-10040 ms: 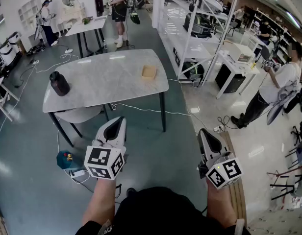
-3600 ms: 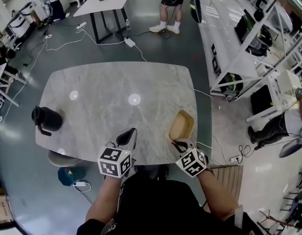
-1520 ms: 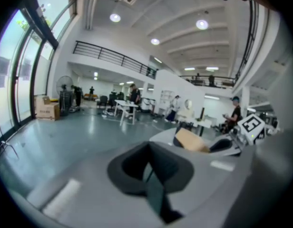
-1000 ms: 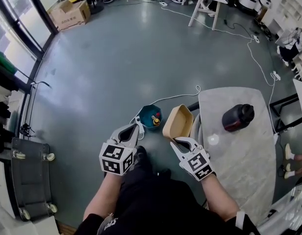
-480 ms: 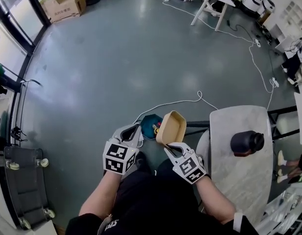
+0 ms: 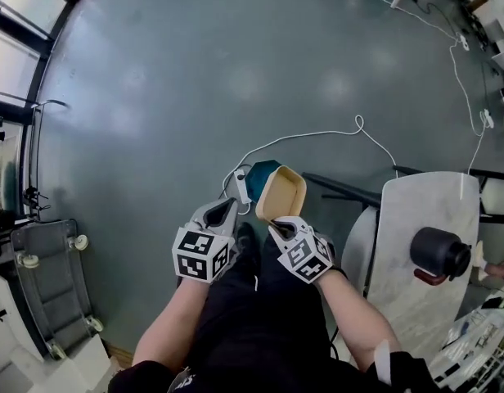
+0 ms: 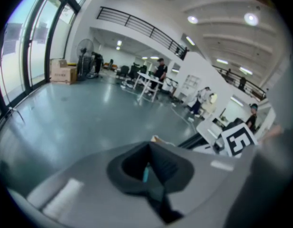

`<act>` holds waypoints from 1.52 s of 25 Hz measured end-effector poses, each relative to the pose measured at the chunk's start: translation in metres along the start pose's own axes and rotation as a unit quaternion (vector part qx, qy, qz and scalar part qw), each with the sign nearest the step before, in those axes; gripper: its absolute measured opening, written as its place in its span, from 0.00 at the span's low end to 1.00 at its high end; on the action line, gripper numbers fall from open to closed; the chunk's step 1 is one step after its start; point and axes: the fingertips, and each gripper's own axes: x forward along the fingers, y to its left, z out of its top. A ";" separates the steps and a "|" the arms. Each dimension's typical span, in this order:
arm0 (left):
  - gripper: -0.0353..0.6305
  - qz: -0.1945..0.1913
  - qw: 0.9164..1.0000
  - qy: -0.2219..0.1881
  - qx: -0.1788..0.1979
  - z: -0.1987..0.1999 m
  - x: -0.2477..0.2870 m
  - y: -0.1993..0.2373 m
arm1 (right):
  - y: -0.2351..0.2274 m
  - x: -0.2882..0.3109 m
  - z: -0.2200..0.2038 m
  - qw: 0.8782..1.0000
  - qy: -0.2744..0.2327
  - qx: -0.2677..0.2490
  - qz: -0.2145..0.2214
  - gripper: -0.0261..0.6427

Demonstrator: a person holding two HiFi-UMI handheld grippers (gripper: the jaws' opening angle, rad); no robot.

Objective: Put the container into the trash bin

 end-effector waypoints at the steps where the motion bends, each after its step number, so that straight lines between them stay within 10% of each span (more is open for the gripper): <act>1: 0.06 0.003 1.000 0.007 -0.006 -0.006 0.009 0.004 | -0.005 0.010 -0.006 1.000 0.009 -0.003 0.002 0.06; 31: 0.07 0.042 0.989 0.129 -0.050 -0.197 0.163 0.118 | -0.078 0.255 -0.166 0.989 0.143 -0.014 0.025 0.07; 38: 0.07 0.048 0.989 0.117 -0.078 -0.179 0.132 0.112 | -0.077 0.259 -0.160 0.987 0.148 0.043 0.047 0.28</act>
